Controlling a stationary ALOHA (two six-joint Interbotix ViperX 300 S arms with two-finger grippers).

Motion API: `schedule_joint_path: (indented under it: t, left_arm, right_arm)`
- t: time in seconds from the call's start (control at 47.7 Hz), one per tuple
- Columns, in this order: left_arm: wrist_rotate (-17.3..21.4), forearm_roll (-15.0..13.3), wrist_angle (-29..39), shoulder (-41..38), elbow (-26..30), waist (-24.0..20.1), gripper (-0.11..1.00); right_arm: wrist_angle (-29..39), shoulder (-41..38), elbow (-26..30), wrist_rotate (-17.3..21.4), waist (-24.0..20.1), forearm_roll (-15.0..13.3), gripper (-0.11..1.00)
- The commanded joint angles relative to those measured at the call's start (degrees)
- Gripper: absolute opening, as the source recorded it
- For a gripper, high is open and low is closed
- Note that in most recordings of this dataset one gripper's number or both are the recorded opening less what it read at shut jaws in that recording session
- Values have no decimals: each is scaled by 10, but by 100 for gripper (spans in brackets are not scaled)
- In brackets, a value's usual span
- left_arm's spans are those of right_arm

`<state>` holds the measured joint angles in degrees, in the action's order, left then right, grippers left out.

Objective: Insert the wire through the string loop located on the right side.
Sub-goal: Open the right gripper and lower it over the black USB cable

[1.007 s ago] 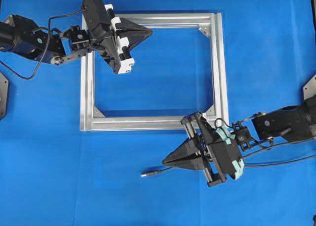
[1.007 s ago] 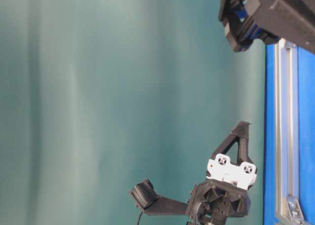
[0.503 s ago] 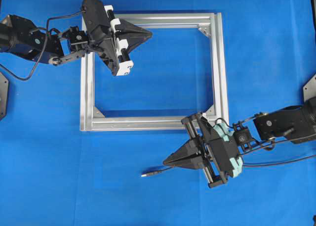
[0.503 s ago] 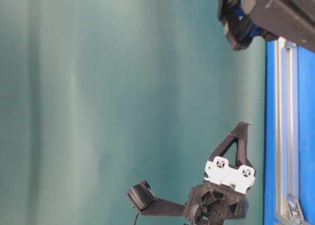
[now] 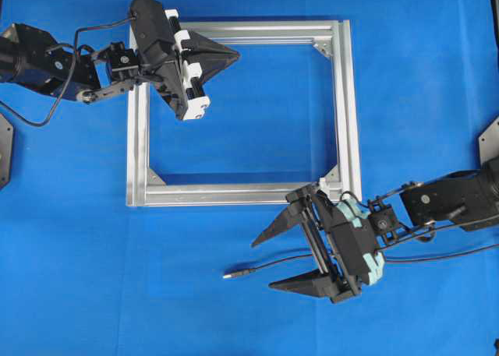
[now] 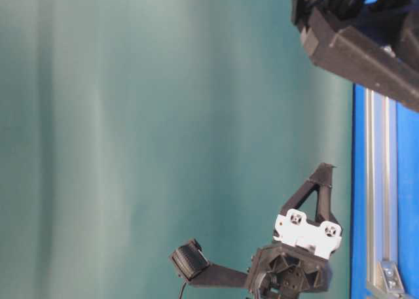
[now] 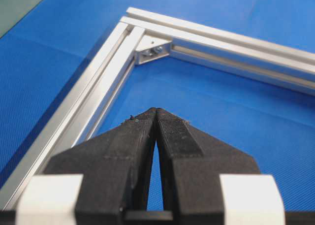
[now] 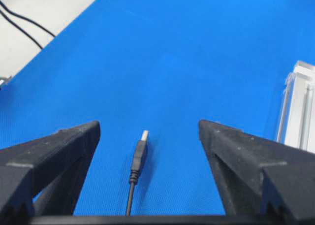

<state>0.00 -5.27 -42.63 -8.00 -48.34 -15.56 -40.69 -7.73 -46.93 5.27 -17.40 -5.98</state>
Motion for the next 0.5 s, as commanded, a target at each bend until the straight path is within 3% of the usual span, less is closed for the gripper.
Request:
schedule_joint_path:
  t: [0.0,0.126,0.482]
  left_arm:
    - [1,1,-3,17,4,0,0]
    - [1,1,-3,17,3,0,0]
    - [2,2,-2,17,2,0,0]
  right_arm:
    - [-1,15,9,2,-3,5,84]
    - [4,4,10,3,-8,24,80]
    - [-2,-76,19,3,-40,135,80]
